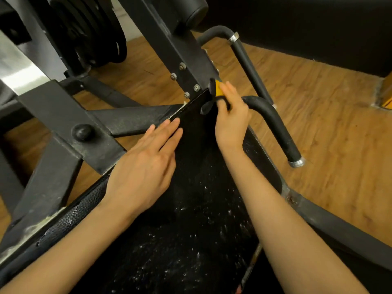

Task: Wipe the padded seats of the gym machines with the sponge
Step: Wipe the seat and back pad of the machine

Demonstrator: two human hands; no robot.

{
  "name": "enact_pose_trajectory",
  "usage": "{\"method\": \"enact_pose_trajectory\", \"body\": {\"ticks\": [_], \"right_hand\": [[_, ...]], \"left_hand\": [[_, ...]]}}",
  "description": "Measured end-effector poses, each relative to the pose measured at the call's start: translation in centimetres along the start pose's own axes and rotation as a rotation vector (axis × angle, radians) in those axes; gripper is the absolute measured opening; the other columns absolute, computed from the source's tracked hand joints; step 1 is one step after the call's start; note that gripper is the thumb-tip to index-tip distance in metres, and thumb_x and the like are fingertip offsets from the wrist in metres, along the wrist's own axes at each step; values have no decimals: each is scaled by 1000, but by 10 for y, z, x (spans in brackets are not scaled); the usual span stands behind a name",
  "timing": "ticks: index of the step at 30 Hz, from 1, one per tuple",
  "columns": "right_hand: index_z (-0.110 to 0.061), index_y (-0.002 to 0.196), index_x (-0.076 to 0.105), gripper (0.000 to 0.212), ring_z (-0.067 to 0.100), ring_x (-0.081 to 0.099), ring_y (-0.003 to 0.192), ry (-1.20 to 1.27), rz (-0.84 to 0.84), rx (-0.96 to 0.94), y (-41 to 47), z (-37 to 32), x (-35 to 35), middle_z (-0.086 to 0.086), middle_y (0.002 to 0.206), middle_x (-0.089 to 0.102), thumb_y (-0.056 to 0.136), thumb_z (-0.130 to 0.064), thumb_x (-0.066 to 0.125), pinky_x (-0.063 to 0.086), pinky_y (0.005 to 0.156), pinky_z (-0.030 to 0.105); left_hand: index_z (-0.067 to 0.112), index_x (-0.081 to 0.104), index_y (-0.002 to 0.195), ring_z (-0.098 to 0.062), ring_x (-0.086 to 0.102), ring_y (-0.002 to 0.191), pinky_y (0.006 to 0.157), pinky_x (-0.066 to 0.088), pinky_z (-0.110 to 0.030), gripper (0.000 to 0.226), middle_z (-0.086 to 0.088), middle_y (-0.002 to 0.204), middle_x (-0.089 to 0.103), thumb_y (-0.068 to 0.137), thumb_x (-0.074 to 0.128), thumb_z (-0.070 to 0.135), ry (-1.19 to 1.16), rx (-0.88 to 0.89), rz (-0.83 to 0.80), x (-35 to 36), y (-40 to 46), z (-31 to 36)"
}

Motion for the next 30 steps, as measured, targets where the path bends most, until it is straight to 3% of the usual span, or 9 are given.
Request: {"method": "enact_pose_trajectory", "body": {"ticks": [4,8,11,15,18,23,26,30], "right_hand": [[-13,134,56,40,13,34,141,-30,-46,-30,-11,5,-2,1,145,49,95,-5,54,17,115,13],[-12,130,60,37,7,44,133,24,100,131,-45,57,-50,1,138,56,94,-5,55,30,116,27],[-11,125,64,34,8,46,131,14,192,250,-42,60,-45,1,136,57,94,-1,54,32,116,29],[-13,128,62,37,15,40,138,-29,48,50,-19,22,-13,2,141,53,94,-1,53,26,118,32],[-14,131,60,37,12,41,137,-49,-42,-43,-32,46,-38,-1,140,53,95,-7,53,28,118,33],[-12,128,62,35,14,52,126,-58,160,250,-32,79,-57,2,129,62,96,-5,50,34,113,31],[-14,134,57,40,15,40,137,-22,114,215,-39,53,-42,2,142,51,96,-6,47,27,118,34],[-23,140,48,44,5,17,146,-64,-42,104,-107,24,-38,-17,150,31,98,-34,51,9,117,14]], "left_hand": [[9,40,147,-19,26,147,121,21,-37,53,-4,158,31,95,49,15,8,14,-32,0,-2,1],[11,37,149,-18,20,149,122,20,-39,53,-2,159,29,96,47,15,21,70,-59,4,-3,3],[11,39,148,-18,21,148,121,22,-40,52,-3,158,31,97,47,16,19,62,-60,4,-3,3],[10,40,147,-19,23,148,121,22,-41,51,-3,158,32,97,47,15,12,65,-55,4,-2,4],[10,40,147,-19,23,148,121,22,-41,51,-2,158,32,97,47,15,10,63,-59,4,-3,4],[10,41,147,-19,24,148,121,23,-42,51,-3,157,33,97,48,15,7,53,-51,2,-3,4],[10,41,146,-19,24,147,121,22,-41,50,-3,157,33,97,47,15,3,56,-52,3,-2,5],[10,42,146,-18,24,147,121,21,-40,50,-3,157,33,97,46,16,-1,53,-52,3,-2,5]]}}
Point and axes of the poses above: each hand's wrist, its own y-axis towards the middle knuckle, its own x-axis out of the palm, z = x × y, the point moved 8 cm from there along y, towards the middle knuckle
